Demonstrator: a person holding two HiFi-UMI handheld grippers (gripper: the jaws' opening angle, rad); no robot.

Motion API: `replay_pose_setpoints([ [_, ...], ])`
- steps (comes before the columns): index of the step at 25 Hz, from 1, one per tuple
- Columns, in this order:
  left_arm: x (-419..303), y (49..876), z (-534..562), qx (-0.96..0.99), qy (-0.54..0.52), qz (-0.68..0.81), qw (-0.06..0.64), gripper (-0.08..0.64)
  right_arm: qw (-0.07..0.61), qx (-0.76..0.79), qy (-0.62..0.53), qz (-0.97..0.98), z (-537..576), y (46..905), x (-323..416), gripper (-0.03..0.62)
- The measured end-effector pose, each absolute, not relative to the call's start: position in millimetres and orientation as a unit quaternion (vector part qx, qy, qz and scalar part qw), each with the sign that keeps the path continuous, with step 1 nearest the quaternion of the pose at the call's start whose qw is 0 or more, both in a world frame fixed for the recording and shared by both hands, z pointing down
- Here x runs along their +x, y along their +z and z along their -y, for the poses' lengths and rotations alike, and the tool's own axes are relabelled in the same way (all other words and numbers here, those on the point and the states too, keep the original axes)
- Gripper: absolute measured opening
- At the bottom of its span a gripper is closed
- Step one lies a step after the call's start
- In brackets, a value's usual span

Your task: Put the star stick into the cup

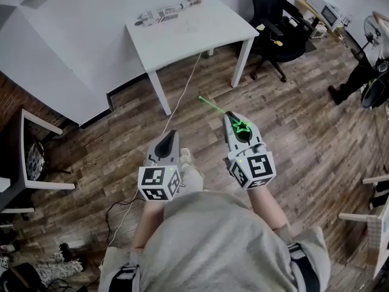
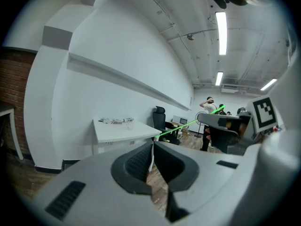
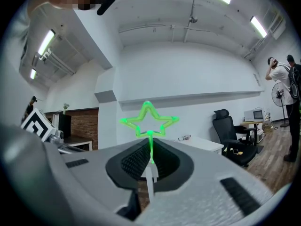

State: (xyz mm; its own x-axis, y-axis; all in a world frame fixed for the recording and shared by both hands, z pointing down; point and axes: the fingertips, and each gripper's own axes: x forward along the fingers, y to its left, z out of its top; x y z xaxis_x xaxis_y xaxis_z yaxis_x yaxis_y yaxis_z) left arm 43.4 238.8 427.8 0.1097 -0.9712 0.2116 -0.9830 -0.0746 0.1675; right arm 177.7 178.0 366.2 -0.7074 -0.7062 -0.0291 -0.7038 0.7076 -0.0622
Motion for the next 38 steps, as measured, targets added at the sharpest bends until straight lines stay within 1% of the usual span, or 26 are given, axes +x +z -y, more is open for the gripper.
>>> replay_pose_setpoints([
  [11,17.7,438.2,-155.6,0.748,0.031,0.648,0.141,0.015,0.018,-0.397,-0.023,-0.917,-100.7,370.1,151.7,0.015],
  [26,-72.7,423.5,-29.8,0.757,0.033,0.638,0.137,0.015,0.013,-0.411,-0.013,-0.912,19.8,352.3,63.4,0.015],
  [38,-130.0,434.8,56.7,0.767,0.041,0.623,0.150,0.015,0.001,-0.434,-0.015,-0.901,104.0,360.7,10.3,0.015],
])
